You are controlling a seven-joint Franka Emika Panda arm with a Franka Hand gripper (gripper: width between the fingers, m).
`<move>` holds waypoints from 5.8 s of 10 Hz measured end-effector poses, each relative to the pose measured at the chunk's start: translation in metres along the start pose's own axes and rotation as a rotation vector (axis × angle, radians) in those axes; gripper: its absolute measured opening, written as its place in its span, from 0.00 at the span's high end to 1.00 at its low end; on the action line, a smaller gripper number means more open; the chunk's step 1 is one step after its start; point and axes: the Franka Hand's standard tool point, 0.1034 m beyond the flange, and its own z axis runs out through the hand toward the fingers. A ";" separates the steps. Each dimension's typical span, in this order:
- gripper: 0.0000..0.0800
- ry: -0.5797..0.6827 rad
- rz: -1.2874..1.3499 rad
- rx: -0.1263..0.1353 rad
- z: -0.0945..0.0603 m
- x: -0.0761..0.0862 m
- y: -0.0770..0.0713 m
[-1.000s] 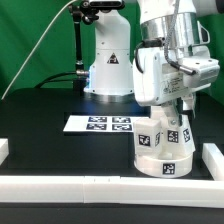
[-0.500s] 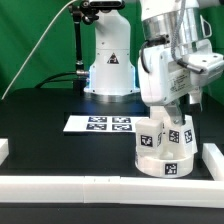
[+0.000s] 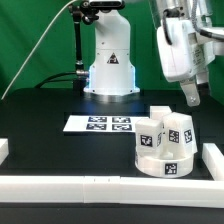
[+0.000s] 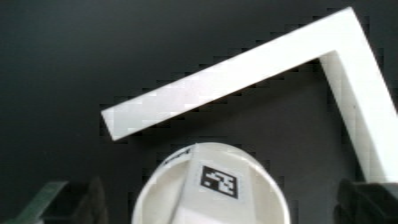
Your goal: Assemble stool
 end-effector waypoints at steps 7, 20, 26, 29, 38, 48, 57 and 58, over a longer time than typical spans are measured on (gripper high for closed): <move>0.19 0.045 -0.819 -0.087 0.004 -0.001 0.001; 0.19 0.083 -2.014 -0.291 0.005 0.009 -0.001; 0.19 0.033 -2.447 -0.375 0.013 0.016 0.000; 0.19 0.027 -2.523 -0.394 0.018 0.025 0.001; 0.36 0.055 -2.553 -0.405 0.031 0.030 0.004; 0.58 0.137 -1.899 -0.316 0.032 0.030 0.007; 0.58 0.188 -1.217 -0.188 0.032 0.031 0.003; 0.58 0.176 -1.070 -0.150 0.031 0.033 0.002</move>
Offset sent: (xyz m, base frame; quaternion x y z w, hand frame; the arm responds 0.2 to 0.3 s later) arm 0.0117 0.0110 0.0016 -0.0707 0.0095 -0.3239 0.9434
